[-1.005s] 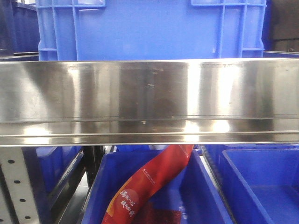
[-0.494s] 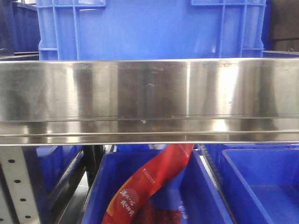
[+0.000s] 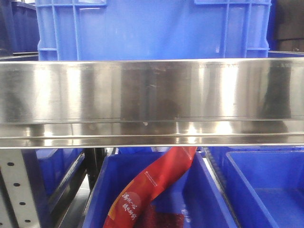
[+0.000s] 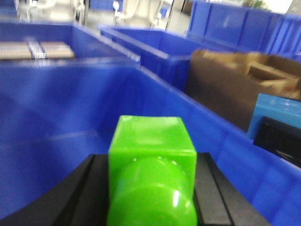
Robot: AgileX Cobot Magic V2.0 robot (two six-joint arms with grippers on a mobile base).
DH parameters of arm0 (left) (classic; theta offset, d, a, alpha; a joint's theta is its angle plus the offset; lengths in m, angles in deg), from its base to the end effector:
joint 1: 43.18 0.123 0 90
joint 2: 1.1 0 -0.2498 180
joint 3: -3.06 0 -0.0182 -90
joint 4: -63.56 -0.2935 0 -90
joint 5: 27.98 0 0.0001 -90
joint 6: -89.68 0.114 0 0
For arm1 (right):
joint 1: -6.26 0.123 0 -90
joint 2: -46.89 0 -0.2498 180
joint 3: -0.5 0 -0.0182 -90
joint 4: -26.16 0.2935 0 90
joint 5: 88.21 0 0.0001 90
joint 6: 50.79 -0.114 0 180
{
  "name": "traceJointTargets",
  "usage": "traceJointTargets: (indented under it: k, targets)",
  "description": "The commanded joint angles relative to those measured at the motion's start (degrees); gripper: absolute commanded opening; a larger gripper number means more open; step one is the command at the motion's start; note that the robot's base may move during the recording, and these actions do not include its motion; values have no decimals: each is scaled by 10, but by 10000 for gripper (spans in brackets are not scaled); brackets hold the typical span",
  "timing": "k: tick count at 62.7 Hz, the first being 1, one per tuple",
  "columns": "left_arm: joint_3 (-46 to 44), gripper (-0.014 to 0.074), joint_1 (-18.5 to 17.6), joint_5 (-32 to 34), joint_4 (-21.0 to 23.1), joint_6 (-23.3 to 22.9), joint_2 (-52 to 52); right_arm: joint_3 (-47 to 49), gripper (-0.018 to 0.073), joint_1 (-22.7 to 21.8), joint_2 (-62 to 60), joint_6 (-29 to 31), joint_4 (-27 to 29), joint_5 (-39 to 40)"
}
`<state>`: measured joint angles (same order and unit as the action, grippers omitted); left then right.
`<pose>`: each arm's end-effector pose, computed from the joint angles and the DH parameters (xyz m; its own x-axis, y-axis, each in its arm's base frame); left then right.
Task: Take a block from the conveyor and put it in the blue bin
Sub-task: 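Open both grippers to drop the bricks into the blue bins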
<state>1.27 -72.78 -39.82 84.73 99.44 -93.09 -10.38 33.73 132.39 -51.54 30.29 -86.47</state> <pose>0.3555 -0.2117 0.3675 -0.2727 -0.0639 -0.9600 0.5132 0.8343 -0.2013 0.3441 0.1786 0.3482 -0.1106 0.0383 -0.9931 -0.4516 0.8882 0.0846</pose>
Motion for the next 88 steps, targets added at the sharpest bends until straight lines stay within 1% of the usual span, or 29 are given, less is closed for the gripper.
traceJointTargets:
  k: [1,5,7,11,16,21,25,27,31,35,40,45,48,51,55,59,62,64,67,71,77,79,83,88]
  targets:
    - [-8,-111,-3,11,8,1,-11,5,-162,0,5,3,-4,18]
    - [-8,-106,-3,5,7,1,-15,5,-158,0,6,3,-4,9]
    - [-6,-93,-3,5,7,1,-17,5,-141,0,6,3,-4,4]
    - [-6,-20,-3,5,6,1,-20,5,-71,0,6,3,-4,-13]
    - [-6,98,-3,5,6,1,-21,5,79,0,6,3,-4,-25]
    - [-6,236,-3,5,6,1,-21,5,302,0,6,3,-4,-25]
    - [-6,335,-3,5,6,1,-21,5,428,0,6,3,-4,-25]
    - [-6,373,-3,6,6,1,-21,5,475,0,6,3,-4,-27]
    - [-6,414,-3,9,6,1,-21,5,510,0,6,3,-4,-31]
    - [-6,414,-3,9,6,1,-21,5,505,0,6,3,-4,-32]
    - [-8,391,-3,13,3,1,-21,8,475,0,-3,3,-4,-38]
    - [-10,329,-3,8,-2,1,-8,23,401,0,-27,3,-4,-66]
    - [-10,260,-3,6,-5,1,5,29,321,0,-46,3,-4,-88]
    - [-10,181,-3,4,-11,1,18,33,207,0,-66,3,-4,-102]
    - [-10,62,-3,9,-14,1,32,33,71,0,-87,3,-4,-107]
    - [-10,-50,-3,32,-25,1,39,33,-60,0,-98,3,-4,-100]
    - [-10,-111,-3,56,-26,1,39,33,-137,0,-99,3,-4,-88]
    - [-10,-111,-3,74,-26,2,39,33,-171,0,-99,3,-4,-85]
    - [-10,-111,-3,82,-26,2,44,33,-167,0,-99,3,-4,-85]
    - [-10,-111,-3,70,-26,2,54,33,-167,0,-107,3,-4,-104]
    - [-10,-111,4,7,-30,2,83,33,-167,-8,-132,3,-18,-177]
    - [-10,-111,10,-22,-30,2,96,33,-167,-16,-143,3,-30,-205]
    - [-2,-111,21,-56,-40,2,118,27,-167,-39,-161,3,-41,-228]
    - [26,-111,40,-59,-40,2,155,9,-167,-81,-185,3,-41,-220]
